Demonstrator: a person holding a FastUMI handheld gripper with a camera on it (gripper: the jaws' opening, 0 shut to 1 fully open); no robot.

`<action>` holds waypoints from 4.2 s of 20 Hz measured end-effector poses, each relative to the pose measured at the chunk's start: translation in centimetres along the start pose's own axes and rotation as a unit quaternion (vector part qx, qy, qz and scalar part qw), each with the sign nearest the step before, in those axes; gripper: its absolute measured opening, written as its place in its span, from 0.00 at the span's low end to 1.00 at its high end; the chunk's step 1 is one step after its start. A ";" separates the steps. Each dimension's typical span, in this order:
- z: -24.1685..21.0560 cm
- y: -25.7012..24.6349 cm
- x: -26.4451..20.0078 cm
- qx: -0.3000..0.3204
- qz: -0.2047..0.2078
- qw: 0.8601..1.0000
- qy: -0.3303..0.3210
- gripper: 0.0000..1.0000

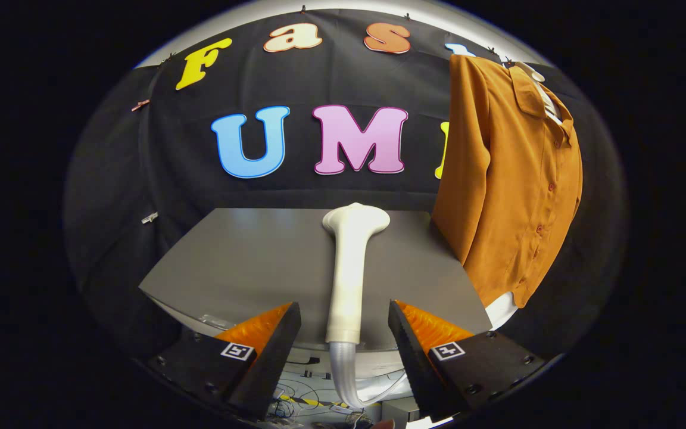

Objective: Iron the clothes twice with a garment steamer, once on the left side and once on the right side.

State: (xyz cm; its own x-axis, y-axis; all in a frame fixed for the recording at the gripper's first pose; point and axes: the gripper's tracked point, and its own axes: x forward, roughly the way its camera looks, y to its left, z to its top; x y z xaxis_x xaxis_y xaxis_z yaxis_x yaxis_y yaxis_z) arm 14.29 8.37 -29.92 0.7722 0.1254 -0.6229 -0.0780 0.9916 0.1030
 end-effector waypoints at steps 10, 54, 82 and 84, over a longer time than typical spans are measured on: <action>-1.3 0.3 4.2 -0.005 -0.001 1.000 0.024 0.37; 11.8 -23.5 -10.4 0.038 -0.076 0.953 -0.291 0.26; -2.9 -25.9 -0.2 0.068 -0.068 0.987 -0.131 0.26; -4.5 -26.0 -0.1 0.072 -0.070 0.988 -0.116 0.26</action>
State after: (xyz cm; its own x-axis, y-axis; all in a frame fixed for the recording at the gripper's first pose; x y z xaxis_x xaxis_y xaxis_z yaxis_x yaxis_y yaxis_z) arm 13.44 -17.29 -36.02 0.8944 -0.0391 -0.4455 0.1169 0.9820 0.1486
